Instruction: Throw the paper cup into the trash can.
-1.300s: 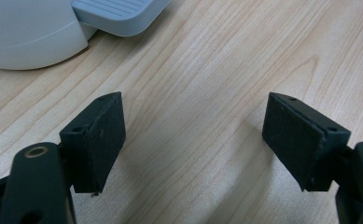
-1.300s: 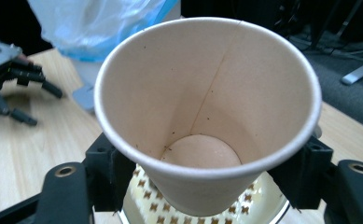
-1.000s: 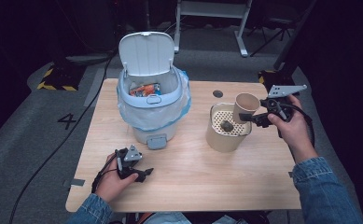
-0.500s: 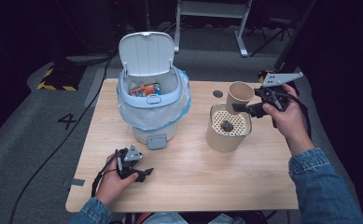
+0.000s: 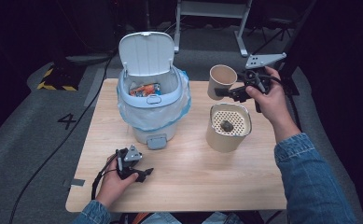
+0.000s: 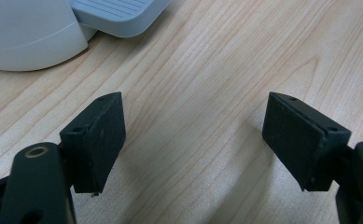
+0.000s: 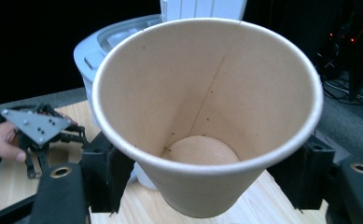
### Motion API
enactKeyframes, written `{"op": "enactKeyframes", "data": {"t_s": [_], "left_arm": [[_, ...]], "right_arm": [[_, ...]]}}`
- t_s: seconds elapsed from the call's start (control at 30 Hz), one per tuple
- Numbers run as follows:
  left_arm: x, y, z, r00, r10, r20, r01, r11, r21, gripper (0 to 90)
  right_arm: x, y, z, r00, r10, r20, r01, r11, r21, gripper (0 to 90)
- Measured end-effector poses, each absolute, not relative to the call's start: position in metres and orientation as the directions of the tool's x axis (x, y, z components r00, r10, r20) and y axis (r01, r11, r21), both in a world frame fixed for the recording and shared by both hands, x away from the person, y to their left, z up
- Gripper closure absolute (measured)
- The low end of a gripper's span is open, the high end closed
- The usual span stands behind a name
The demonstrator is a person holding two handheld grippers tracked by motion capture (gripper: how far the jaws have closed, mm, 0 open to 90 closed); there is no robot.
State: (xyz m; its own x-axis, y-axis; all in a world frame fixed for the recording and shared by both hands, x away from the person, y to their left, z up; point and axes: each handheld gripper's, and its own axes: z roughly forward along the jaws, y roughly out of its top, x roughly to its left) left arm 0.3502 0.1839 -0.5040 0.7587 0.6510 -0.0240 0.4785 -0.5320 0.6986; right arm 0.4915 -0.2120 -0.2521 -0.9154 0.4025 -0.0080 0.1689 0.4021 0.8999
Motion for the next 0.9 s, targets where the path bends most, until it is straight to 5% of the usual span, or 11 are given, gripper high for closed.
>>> {"op": "enactKeyframes", "data": {"t_s": [0.9], "left_arm": [[0.350, 0.184, -0.504, 0.759, 0.650, -0.016, 0.473, -0.536, 0.699, 22.1]], "right_arm": [[0.524, -0.101, -0.239, -0.914, 0.405, 0.027, 0.141, 0.254, 0.957, 28.5]]}}
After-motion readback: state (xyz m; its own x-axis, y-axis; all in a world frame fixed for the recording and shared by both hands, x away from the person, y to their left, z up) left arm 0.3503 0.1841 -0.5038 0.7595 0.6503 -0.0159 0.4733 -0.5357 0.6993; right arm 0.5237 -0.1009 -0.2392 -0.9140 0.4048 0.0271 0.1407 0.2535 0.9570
